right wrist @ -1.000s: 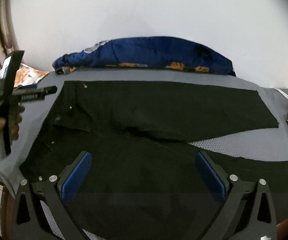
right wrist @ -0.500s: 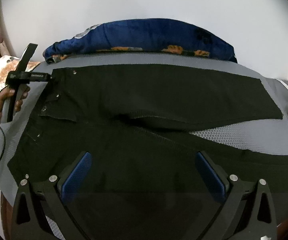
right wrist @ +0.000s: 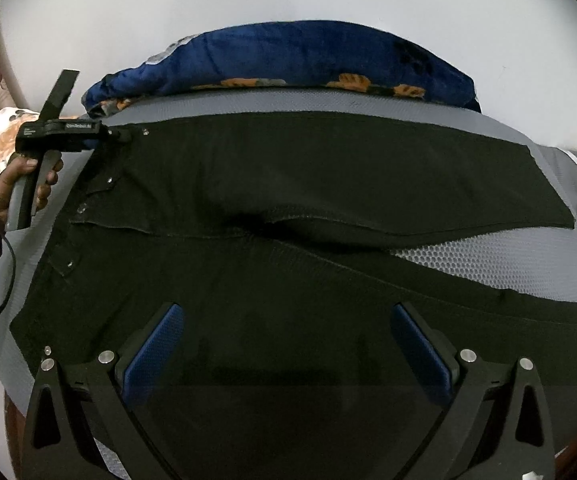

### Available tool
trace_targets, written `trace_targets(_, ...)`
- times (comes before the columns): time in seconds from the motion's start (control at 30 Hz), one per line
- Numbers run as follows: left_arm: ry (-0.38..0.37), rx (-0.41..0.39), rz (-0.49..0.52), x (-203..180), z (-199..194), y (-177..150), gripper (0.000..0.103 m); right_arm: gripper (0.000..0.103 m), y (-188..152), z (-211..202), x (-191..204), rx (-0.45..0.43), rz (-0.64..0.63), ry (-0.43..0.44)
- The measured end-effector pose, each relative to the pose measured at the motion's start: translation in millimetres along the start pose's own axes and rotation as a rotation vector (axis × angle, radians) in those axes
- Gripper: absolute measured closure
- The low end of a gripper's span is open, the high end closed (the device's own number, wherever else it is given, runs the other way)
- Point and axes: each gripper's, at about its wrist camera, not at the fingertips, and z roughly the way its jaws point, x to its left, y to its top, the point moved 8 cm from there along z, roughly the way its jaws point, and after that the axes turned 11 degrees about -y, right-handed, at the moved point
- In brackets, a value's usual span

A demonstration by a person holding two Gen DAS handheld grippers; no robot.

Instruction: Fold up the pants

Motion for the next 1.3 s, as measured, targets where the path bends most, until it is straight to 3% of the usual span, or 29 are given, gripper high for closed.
trace_targets(0.07, 0.009, 0.003, -0.022, 1.1, 1.1, 1.8, 0.068, 0.000, -1.9, 1.5, -0.9, 0.007, 0.004, 0.001)
trace_targets(0.1, -0.021, 0.005, -0.049, 1.1, -1.3, -0.4, 0.079, 0.000, -1.9, 1.9, -1.3, 0.008, 0.007, 0.002)
trace_targets(0.13, -0.030, 0.007, -0.075, 0.6, 1.2, -1.4, 0.083, 0.000, -1.5, 1.9, -1.3, 0.008, 0.009, 0.003)
trace_targets(0.33, 0.103, -0.100, -0.014, -29.7, -11.2, -7.8, 0.088, 0.000, 3.1, 1.1, -3.9, -0.008, 0.002, 0.028)
trace_targets(0.53, 0.129, -0.294, 0.068, -97.7, -60.6, -18.1, 0.089, 0.000, 24.7, 3.1, -40.1, -0.017, 0.071, 0.103)
trace_targets(0.63, 0.106, -0.371, 0.148, -135.9, -90.5, -38.3, 0.089, 0.000, 54.3, 9.5, -66.9, -0.005, 0.159, 0.207)
trace_targets(0.77, 0.051, -0.446, 0.206, -169.1, -122.1, -69.6, 0.089, 0.006, 106.6, 35.0, -84.6, 0.109, 0.283, 0.417)
trace_targets(0.9, 0.008, -0.482, 0.191, -192.5, -133.9, -100.2, 0.089, 0.011, 143.5, 70.2, -90.9, 0.242, 0.406, 0.532)
trace_targets(1.1, -0.001, -0.481, 0.184, -208.7, -140.3, -127.2, 0.088, 0.019, 167.4, 129.0, -99.5, 0.408, 0.582, 0.550)
trace_targets(1.17, -0.002, -0.479, 0.190, -211.6, -141.1, -131.0, 0.088, 0.033, 167.2, 145.5, -100.8, 0.452, 0.640, 0.557)
trace_targets(1.23, -0.006, -0.478, 0.186, -210.4, -141.2, -132.6, 0.088, 0.042, 167.7, 153.4, -100.4, 0.446, 0.633, 0.555)
trace_targets(1.3, -0.005, -0.473, 0.181, -208.8, -141.5, -135.1, 0.088, 0.076, 165.6, 157.4, -101.0, 0.448, 0.617, 0.533)
